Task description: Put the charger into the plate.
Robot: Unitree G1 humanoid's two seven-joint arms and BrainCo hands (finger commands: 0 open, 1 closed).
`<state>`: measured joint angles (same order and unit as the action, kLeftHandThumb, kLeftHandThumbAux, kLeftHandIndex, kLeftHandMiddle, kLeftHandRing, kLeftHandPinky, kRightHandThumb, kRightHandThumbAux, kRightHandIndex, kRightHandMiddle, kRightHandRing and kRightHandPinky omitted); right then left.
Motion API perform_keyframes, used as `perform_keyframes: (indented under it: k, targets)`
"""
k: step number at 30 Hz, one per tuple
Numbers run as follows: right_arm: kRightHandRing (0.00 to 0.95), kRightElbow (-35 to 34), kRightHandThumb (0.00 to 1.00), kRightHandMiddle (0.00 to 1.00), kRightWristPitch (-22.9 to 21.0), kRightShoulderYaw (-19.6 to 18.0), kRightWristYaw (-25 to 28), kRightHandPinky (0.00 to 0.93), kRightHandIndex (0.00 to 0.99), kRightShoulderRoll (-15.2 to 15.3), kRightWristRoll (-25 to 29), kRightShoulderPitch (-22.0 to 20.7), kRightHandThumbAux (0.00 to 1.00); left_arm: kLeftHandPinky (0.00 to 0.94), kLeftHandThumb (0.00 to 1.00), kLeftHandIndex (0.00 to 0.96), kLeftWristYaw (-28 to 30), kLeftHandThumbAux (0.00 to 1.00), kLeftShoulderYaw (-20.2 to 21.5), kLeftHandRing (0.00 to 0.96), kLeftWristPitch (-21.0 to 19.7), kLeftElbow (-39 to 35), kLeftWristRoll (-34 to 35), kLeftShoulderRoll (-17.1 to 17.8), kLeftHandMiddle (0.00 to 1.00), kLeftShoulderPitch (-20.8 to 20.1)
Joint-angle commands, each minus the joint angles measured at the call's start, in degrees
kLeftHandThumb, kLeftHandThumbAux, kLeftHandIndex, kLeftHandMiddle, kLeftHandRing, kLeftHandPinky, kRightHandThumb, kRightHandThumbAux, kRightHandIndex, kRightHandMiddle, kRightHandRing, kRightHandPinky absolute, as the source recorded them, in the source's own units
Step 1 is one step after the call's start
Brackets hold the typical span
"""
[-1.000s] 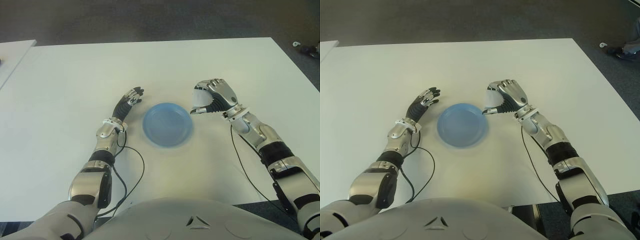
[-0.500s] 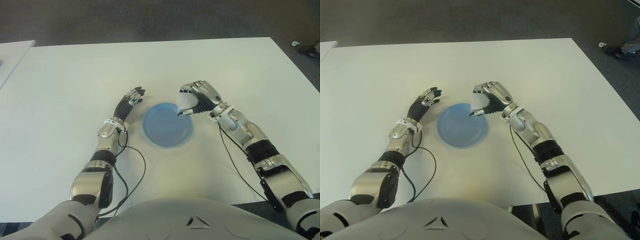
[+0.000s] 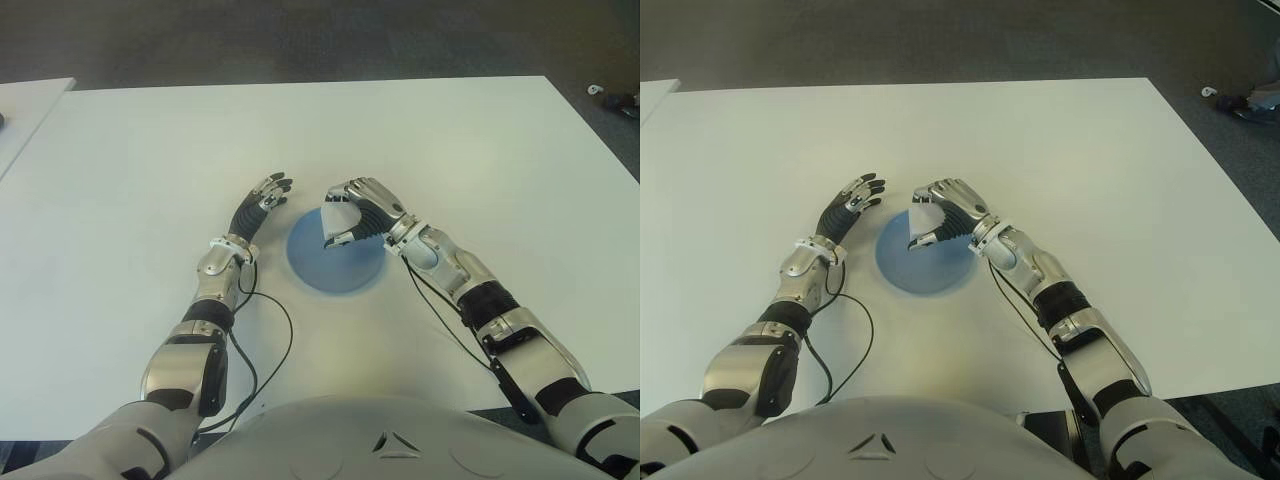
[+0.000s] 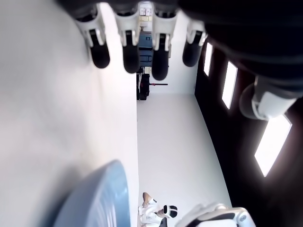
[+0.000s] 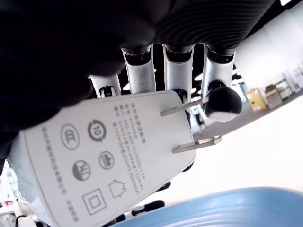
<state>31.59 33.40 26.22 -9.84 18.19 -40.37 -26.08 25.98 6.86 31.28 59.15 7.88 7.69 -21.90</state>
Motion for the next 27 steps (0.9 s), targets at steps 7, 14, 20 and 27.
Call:
perform_keyframes:
  k: [7, 14, 20, 27]
  targets:
    - [0.885, 4.0, 1.0, 0.902, -1.3, -0.7, 2.6, 0.877, 0.856, -3.2, 2.8, -1.8, 0.635, 0.164, 0.0, 0.14, -1.1, 0.397, -0.3, 0.144, -2.9, 1.9, -0.8, -0.7, 0.177, 1.7]
    - [0.863, 4.1, 0.978, 0.877, -0.1, -1.6, 6.2, 0.843, 0.817, -5.0, 7.7, -1.4, 0.64, 0.158, 0.0, 0.129, -0.4, 0.418, -0.3, 0.139, -3.3, 1.3, -0.5, -0.6, 0.161, 1.7]
    - [0.452, -0.3, 0.58, 0.488, 2.2, 0.4, 6.9, 0.404, 0.394, -2.6, 4.6, -1.4, 0.389, 0.152, 0.0, 0.087, -0.3, 0.441, -0.3, 0.129, -4.2, 1.0, -0.4, -0.5, 0.135, 1.9]
    - [0.032, -6.3, 0.353, 0.036, 1.6, 0.0, 9.8, 0.028, 0.036, 1.9, 3.0, 0.3, 0.118, 0.163, 0.0, 0.075, -0.3, 0.459, -0.3, 0.133, -3.8, 1.3, -0.6, -0.5, 0.131, 1.8]
